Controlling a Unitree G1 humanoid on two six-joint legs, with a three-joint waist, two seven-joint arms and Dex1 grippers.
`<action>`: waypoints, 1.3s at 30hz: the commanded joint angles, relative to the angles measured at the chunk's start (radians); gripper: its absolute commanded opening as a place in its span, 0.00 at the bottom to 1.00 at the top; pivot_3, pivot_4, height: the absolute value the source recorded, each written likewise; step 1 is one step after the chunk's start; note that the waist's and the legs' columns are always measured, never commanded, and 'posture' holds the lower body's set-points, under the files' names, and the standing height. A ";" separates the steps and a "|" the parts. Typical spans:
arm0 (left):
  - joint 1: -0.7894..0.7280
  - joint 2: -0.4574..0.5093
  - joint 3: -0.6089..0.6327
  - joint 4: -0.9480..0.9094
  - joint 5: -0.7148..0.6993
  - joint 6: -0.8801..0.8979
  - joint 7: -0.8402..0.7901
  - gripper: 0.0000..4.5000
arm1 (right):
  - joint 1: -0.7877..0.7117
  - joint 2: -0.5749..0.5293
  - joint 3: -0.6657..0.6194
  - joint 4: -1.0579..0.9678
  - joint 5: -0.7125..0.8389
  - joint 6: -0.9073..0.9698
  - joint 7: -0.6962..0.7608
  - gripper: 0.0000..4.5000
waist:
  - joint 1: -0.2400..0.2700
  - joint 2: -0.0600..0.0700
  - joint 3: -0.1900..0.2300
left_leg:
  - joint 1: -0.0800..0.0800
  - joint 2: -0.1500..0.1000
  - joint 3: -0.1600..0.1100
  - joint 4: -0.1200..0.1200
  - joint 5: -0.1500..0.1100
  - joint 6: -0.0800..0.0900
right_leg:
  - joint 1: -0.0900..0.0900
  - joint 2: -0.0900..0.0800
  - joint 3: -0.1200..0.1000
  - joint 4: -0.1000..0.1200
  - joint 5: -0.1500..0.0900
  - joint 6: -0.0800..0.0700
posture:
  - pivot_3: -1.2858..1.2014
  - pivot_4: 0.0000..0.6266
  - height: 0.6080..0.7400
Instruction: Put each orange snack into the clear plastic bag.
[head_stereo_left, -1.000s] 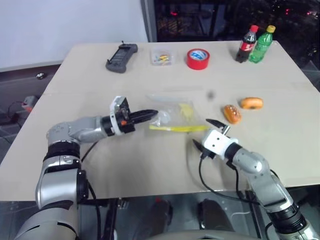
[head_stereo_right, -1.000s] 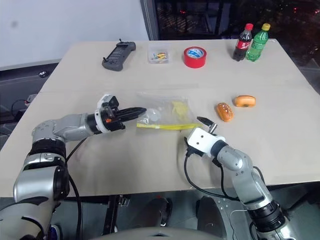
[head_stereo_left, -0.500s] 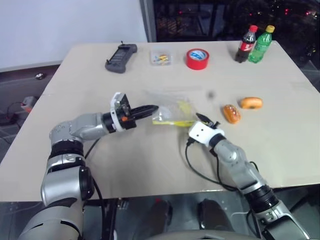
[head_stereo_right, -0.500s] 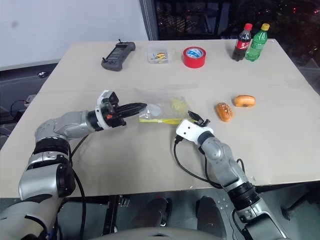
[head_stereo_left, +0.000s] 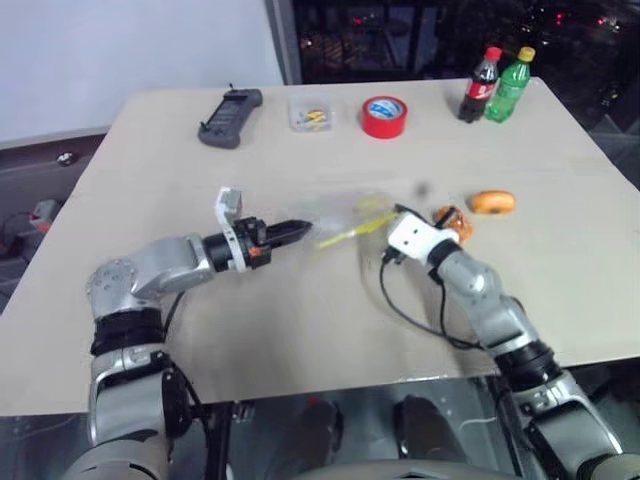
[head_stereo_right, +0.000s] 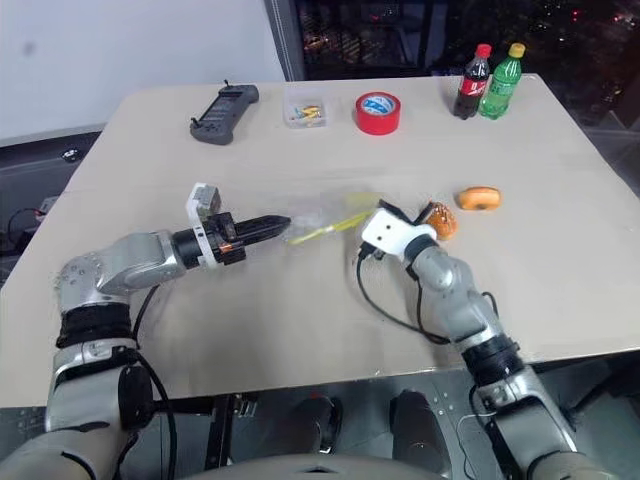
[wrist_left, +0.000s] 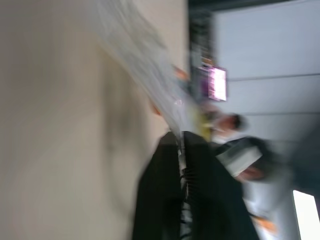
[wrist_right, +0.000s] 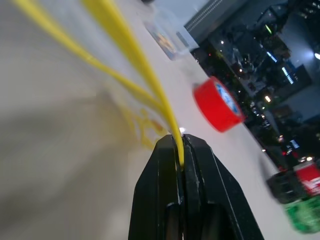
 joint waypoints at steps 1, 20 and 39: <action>-0.012 0.065 -0.029 -0.272 0.229 -0.112 -0.139 0.48 | -0.116 -0.038 -0.033 0.071 0.022 0.023 0.077 0.00 | 0.004 0.000 0.000 | 0.000 0.000 0.000 0.000 0.000 0.000 | 0.000 0.000 0.000 0.000 0.000 0.000 | 0.52 0.24 1.00; -0.022 0.216 -0.691 -0.831 1.394 -0.445 -0.477 0.59 | -0.332 -0.007 0.001 0.185 0.023 0.148 0.228 0.00 | 0.002 0.005 0.003 | -0.001 0.001 0.003 -0.009 0.000 0.000 | -0.002 0.002 -0.001 -0.007 0.000 0.000 | 0.52 0.24 1.00; -0.025 0.004 -0.794 -0.635 1.786 -0.581 -0.564 0.42 | -0.291 0.002 0.015 0.077 0.015 0.227 0.240 0.00 | 0.001 0.005 0.004 | -0.001 0.000 0.002 -0.008 0.000 0.000 | -0.002 0.002 -0.003 -0.006 0.000 0.000 | 0.52 0.24 1.00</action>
